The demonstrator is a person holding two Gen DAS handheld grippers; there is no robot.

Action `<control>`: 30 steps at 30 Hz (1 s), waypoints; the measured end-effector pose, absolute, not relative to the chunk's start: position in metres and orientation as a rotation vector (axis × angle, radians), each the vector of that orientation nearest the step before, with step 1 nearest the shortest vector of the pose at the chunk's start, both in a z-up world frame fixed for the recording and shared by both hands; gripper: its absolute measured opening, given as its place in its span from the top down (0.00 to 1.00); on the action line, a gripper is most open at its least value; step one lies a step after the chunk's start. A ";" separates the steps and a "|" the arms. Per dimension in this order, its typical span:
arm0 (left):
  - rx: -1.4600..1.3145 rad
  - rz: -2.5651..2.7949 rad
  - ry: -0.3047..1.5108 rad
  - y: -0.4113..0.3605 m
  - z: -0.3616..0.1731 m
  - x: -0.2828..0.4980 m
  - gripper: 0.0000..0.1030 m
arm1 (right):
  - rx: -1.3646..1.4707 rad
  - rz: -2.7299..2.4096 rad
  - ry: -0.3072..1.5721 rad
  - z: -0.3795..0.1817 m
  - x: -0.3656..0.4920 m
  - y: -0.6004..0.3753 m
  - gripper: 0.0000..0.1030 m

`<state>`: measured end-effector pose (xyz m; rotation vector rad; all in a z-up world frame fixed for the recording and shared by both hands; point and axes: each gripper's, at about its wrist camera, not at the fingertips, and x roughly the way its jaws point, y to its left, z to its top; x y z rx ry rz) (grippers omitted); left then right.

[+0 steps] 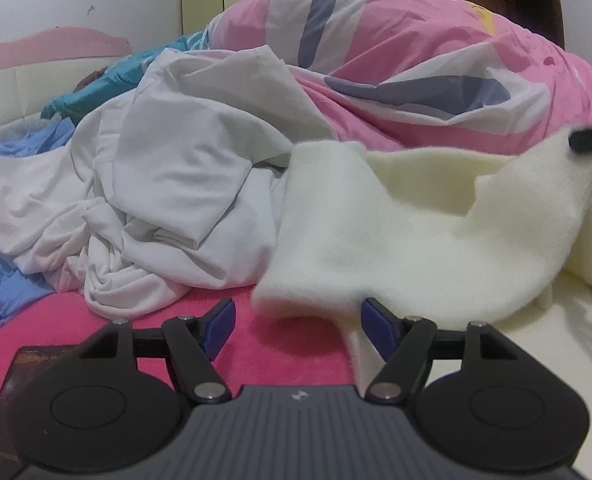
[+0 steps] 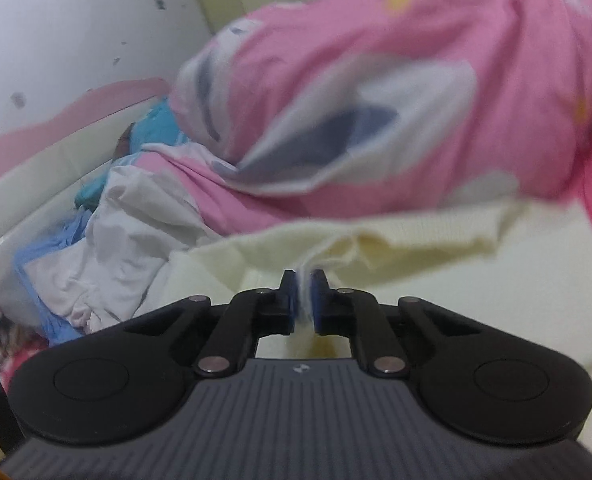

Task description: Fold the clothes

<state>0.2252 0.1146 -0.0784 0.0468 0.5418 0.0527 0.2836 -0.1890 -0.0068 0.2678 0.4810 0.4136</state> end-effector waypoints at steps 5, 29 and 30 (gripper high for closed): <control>-0.020 0.015 0.556 0.126 -0.077 0.226 0.30 | 0.132 0.499 0.397 0.032 0.283 -0.149 0.94; -0.382 -0.069 0.590 0.187 -0.085 0.216 0.22 | -0.001 0.833 0.465 0.073 0.331 -0.011 0.50; -0.392 -0.073 0.573 0.188 -0.082 0.214 0.22 | 0.031 0.791 0.463 0.073 0.324 -0.036 0.50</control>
